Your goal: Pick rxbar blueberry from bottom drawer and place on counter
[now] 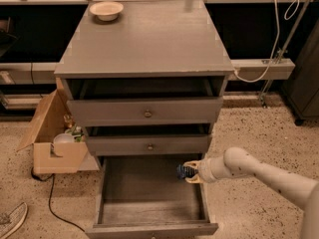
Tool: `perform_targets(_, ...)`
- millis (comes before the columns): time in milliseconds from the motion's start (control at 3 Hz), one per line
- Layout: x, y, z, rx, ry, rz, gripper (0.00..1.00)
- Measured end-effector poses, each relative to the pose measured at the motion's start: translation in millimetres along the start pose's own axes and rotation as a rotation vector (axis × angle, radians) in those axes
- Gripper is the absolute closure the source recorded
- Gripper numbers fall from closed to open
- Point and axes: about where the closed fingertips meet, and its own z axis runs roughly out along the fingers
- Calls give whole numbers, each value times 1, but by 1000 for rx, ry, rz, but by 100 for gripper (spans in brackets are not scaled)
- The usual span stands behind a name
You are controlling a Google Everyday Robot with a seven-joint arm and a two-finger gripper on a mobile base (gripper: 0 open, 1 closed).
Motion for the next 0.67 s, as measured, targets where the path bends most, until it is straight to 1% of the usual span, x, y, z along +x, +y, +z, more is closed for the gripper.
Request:
perform_targets(333, -50, -18, -68, 28, 19, -83, 100)
perform_targets(667, -50, -18, -68, 28, 19, -83, 100)
